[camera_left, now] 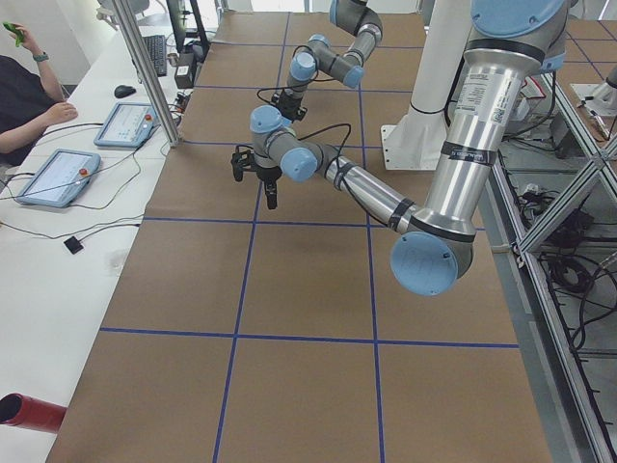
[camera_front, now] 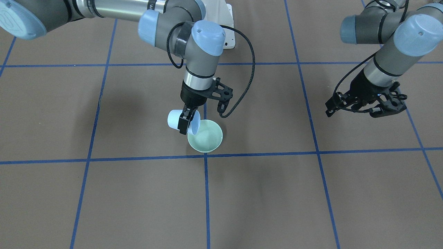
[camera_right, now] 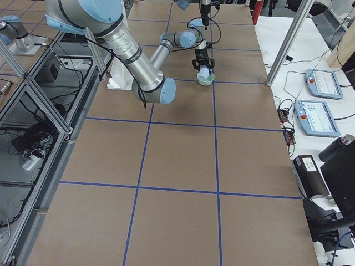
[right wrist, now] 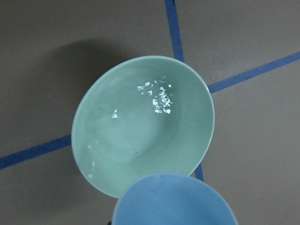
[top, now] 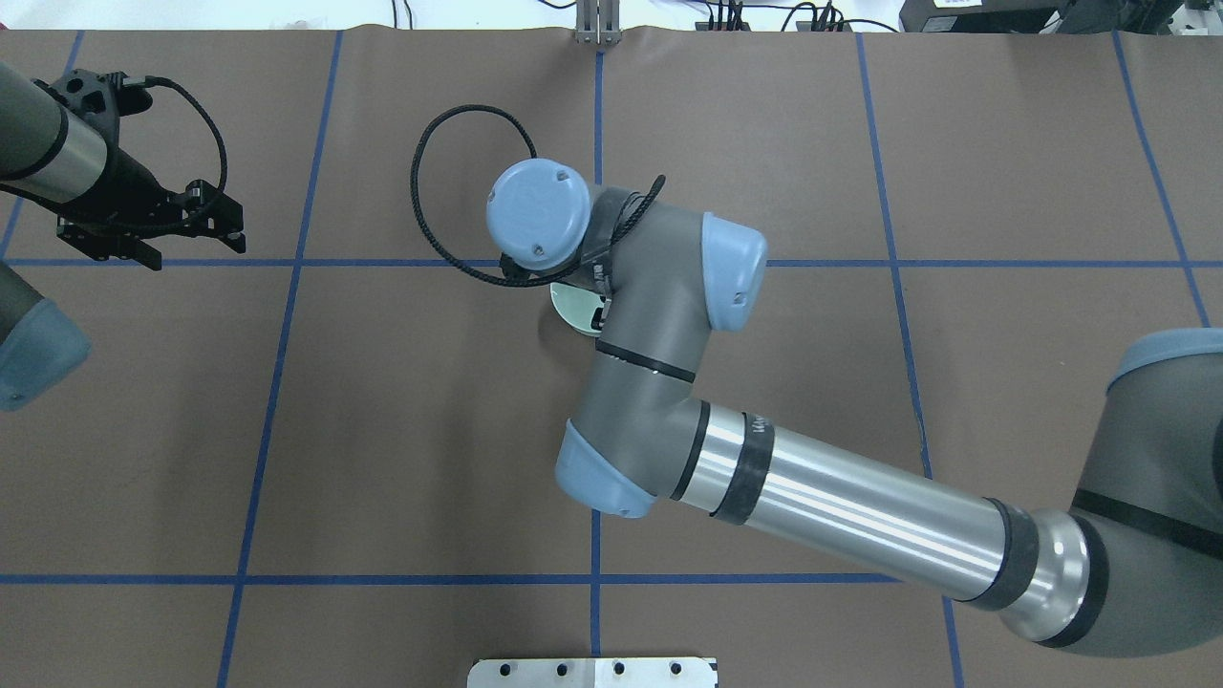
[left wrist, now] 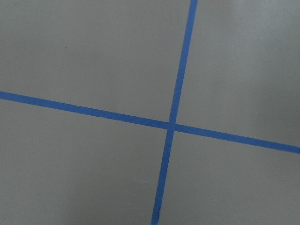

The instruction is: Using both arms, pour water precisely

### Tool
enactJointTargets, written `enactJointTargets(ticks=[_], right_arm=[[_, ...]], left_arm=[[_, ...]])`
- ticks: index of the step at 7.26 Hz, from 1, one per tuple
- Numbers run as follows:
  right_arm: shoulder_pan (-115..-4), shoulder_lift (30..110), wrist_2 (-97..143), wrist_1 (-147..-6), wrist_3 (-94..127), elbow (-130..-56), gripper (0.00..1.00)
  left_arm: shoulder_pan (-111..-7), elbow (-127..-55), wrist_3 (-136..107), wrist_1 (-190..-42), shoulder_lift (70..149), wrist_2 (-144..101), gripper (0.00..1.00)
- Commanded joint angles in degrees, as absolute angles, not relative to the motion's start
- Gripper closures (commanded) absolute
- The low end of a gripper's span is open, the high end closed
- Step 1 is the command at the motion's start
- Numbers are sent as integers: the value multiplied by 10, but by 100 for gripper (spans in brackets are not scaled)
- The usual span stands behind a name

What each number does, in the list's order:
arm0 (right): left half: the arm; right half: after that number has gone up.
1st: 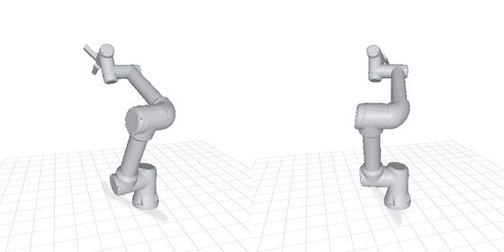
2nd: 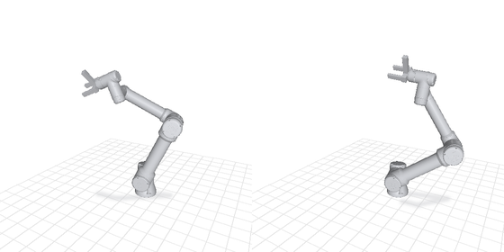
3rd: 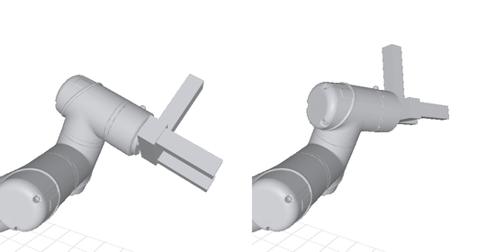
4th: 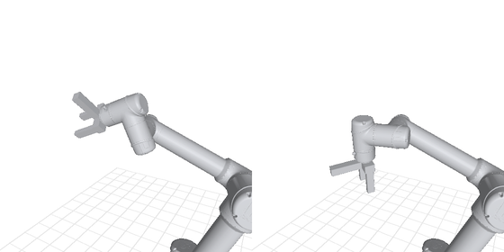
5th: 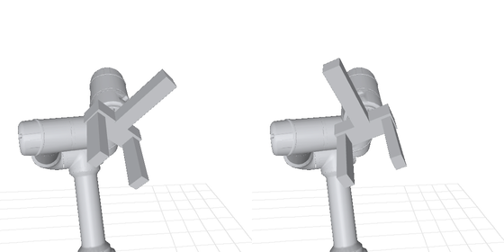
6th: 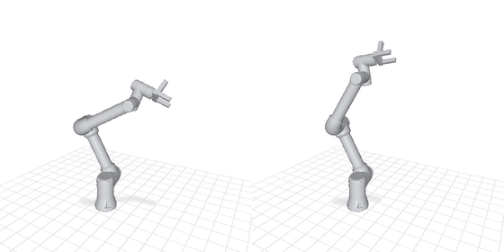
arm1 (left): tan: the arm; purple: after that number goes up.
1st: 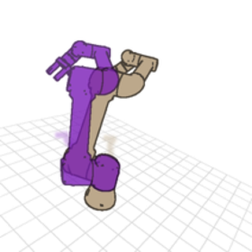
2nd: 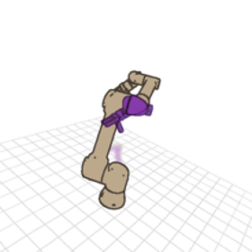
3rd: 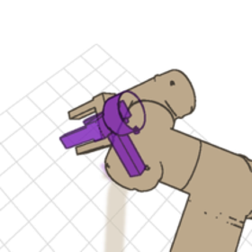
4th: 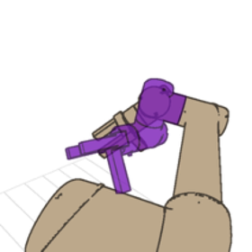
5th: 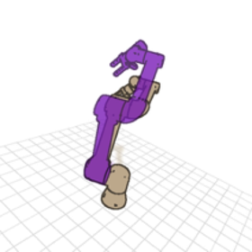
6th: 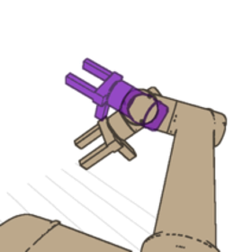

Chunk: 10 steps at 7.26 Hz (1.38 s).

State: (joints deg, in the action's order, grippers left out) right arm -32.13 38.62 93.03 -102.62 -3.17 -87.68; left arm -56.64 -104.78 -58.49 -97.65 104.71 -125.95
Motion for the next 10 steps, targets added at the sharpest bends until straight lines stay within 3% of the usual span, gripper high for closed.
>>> enactJointTargets(ticks=[1, 4, 7, 9, 10], right_arm=[[-377, 467, 1004, -978, 62, -1010, 100], [-439, 581, 1012, -869, 221, -1097, 100], [-559, 702, 1013, -801, 353, -1103, 100], [-584, 770, 982, -763, 495, -1105, 100], [-583, 834, 923, -678, 499, -1099, 100]], left_arm=[[-566, -1049, -590, -976, 1048, -1259, 0], [-566, -1053, -592, -975, 1048, -1259, 0], [-566, -1054, -593, -974, 1047, -1259, 0], [-566, -1054, -593, -974, 1047, -1259, 0], [-566, -1055, -593, -974, 1047, -1259, 0]])
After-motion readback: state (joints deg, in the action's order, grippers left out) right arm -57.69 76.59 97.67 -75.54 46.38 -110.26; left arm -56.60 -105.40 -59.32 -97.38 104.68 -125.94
